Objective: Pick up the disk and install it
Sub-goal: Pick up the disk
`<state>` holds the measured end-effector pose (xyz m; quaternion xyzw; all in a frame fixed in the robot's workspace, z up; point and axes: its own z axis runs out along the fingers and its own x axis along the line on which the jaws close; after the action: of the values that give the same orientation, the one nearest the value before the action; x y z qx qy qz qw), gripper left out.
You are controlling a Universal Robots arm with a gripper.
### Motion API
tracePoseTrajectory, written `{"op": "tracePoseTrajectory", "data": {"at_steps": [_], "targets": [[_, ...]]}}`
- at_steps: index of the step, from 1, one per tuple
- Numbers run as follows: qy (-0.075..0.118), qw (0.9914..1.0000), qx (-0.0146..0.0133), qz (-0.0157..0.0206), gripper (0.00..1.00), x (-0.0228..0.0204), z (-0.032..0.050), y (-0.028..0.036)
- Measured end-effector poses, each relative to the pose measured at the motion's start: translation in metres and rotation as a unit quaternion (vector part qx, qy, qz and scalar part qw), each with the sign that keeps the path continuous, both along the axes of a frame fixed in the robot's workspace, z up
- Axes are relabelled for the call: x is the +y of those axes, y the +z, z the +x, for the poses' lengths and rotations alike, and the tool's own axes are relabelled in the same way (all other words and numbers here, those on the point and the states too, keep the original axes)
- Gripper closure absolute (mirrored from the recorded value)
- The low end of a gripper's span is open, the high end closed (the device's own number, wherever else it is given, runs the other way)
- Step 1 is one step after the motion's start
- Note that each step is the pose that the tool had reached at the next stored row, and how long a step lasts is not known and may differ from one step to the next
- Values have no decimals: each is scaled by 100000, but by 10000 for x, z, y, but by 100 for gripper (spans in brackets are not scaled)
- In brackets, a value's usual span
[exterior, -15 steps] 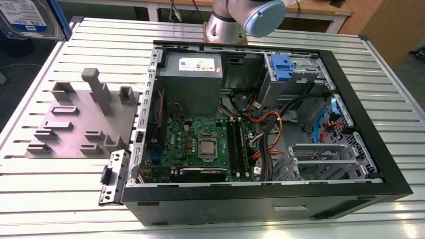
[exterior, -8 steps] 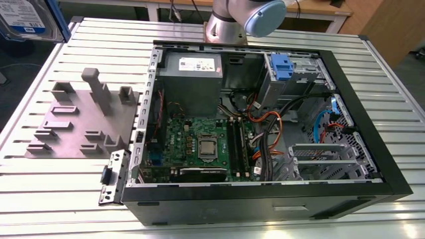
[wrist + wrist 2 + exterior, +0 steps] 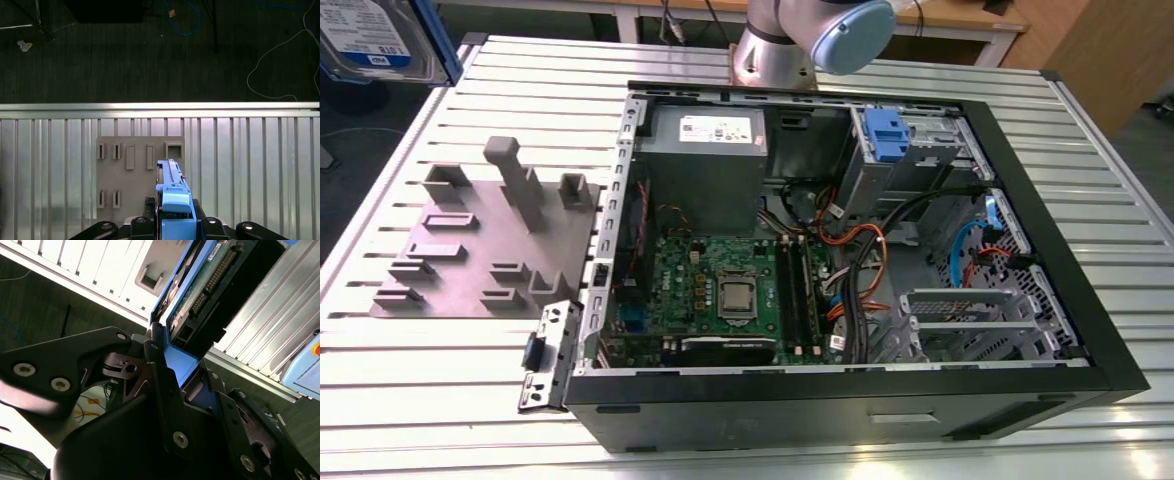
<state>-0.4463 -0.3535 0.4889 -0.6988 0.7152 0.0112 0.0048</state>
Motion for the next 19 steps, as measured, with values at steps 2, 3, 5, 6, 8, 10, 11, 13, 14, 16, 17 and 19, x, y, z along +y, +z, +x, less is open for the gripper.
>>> {"op": "tracePoseTrajectory", "data": {"at_steps": [2, 3, 5, 6, 8, 10, 11, 13, 14, 16, 17, 19], "targets": [[-2, 100000, 1, 0, 64, 0, 0, 0], [-1, 100000, 4, 0, 64, 0, 0, 0], [0, 100000, 2, 0, 64, 0, 0, 0], [-1, 100000, 3, 0, 64, 0, 0, 2], [-1, 100000, 10, -4, 64, 0, 0, 11], [-1, 100000, 3, -1, 64, -1, 0, 40], [-2, 100000, 5, -3, 64, 0, 0, 59], [-1, 100000, 2, 0, 64, 0, 0, 90], [-1, 100000, 0, 1, 64, 0, 0, 101], [0, 100000, 1, -2, 64, 0, 0, 113], [0, 100000, -1, 0, 64, 0, 0, 113], [-1, 100000, 1, 0, 64, 0, 0, 115]]}}
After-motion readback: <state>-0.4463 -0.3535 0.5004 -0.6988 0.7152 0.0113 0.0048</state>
